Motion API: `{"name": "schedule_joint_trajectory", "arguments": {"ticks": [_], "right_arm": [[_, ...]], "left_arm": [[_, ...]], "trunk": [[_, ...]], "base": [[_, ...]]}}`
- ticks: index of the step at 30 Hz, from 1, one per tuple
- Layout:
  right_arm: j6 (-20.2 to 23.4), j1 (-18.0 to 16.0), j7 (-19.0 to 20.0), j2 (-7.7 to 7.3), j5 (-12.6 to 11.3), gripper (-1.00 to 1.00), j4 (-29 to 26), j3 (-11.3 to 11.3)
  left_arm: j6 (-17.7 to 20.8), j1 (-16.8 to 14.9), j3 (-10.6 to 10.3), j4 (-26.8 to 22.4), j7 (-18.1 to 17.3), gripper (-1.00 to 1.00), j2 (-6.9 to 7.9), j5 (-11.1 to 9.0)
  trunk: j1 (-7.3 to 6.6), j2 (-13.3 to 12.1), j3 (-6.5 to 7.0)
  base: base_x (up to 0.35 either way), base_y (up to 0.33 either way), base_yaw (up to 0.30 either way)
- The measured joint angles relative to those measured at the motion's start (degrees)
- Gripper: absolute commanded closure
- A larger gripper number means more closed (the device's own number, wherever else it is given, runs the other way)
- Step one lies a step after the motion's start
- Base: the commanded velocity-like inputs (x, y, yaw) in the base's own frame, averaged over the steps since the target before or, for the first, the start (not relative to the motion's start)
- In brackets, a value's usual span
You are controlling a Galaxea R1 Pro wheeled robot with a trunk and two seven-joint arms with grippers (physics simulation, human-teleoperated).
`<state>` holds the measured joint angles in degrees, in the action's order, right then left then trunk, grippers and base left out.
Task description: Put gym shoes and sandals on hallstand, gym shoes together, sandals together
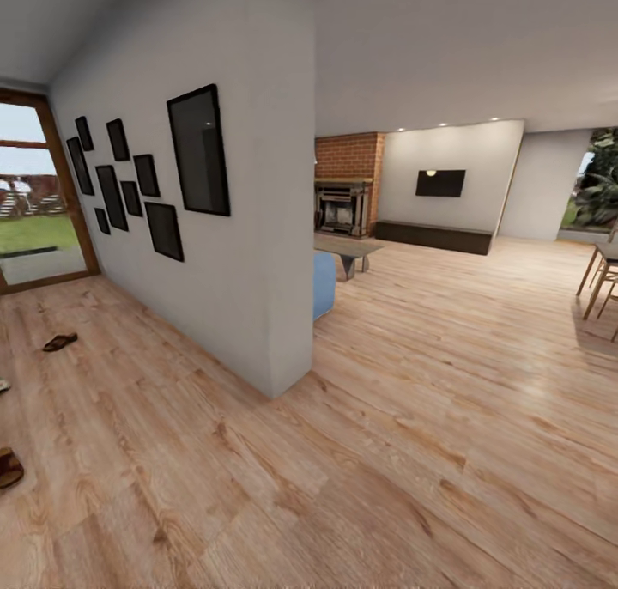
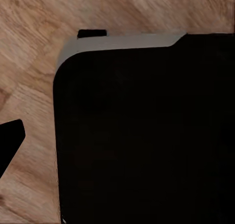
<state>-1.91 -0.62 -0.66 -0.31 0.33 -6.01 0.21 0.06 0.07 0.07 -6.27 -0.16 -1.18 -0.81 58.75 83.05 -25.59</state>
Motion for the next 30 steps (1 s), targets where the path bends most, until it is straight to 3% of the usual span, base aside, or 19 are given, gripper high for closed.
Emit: {"name": "schedule_joint_trajectory", "arguments": {"ticks": [7, 11, 14, 17, 19, 21, 22, 23, 24, 25, 30], "right_arm": [[-0.6, -0.1, -0.7, -0.09, 0.1, -1.0, -12.1, 0.0], [-0.5, -1.7, -2.3, -0.29, 1.2, -1.0, -20.9, 0.0], [0.9, -6.1, -5.2, -0.32, 2.5, -1.0, -23.3, 0.0], [4.2, -12.8, -7.5, -0.35, 3.2, -1.0, -21.0, 0.0], [6.3, -17.6, -8.3, -0.37, 3.5, -1.0, -17.2, 0.0], [7.9, -22.1, -8.9, -0.38, 3.6, -1.0, -12.3, 0.0], [9.1, -26.4, -9.4, -0.38, 3.7, -1.0, -6.5, 0.0], [9.4, -27.5, -9.5, -0.39, 3.7, -1.0, -5.2, -0.1], [9.6, -28.8, -9.6, -0.37, 3.7, -1.0, -3.5, -0.1], [9.6, -28.8, -9.6, -0.37, 3.7, -1.0, -3.4, -0.1], [6.7, -30.3, -9.7, -0.16, 3.7, -1.0, -1.1, -0.1]], "left_arm": [[0.0, 0.0, 0.0, -12.5, 0.0, -1.0, 0.07, -1.7], [0.9, 0.0, 0.0, -24.7, 0.4, -1.0, 0.01, -2.0], [4.8, -0.3, -0.1, -31.3, 1.2, -1.0, -0.01, -2.0], [12.4, -3.0, 0.0, -34.9, 3.2, -1.0, 0.12, -2.1], [14.6, -4.5, 0.0, -35.4, 3.8, -1.0, 0.18, -2.1], [18.5, -8.8, 0.2, -33.5, 5.0, -1.0, 0.37, -2.1], [18.3, -11.6, 0.7, -27.9, 5.6, -1.0, 0.48, -2.1], [17.2, -12.3, 0.8, -25.9, 5.7, -1.0, 0.51, -2.2], [13.7, -13.3, 1.0, -22.9, 5.9, -1.0, 0.54, -2.2], [13.6, -13.3, 1.0, -22.8, 5.9, -1.0, 0.54, -2.2], [4.4, -14.4, 1.5, -19.1, 6.2, -1.0, 0.6, -2.2]], "trunk": [[-0.02, 0.0, 0.22], [-0.02, 0.0, 0.26], [-0.03, 0.0, 0.28], [-0.02, 0.0, 0.29], [-0.03, 0.0, 0.28], [-0.03, 0.0, 0.28], [-0.03, 0.0, 0.29], [-0.02, 0.0, 0.27], [-0.02, 0.0, 0.27], [-0.03, 0.0, 0.27], [-0.02, 0.0, 0.27]], "base": [[-0.075, 0.0, 0.047], [-0.018, 0.0, 0.011], [-0.008, 0.0, 0.005], [-0.004, 0.0, 0.003], [-0.002, 0.0, 0.001], [-0.001, 0.0, 0.001], [0.0, 0.0, 0.0], [0.0, 0.0, 0.0], [0.0, 0.0, 0.0], [0.0, 0.0, 0.0], [0.0, 0.0, 0.0]]}}
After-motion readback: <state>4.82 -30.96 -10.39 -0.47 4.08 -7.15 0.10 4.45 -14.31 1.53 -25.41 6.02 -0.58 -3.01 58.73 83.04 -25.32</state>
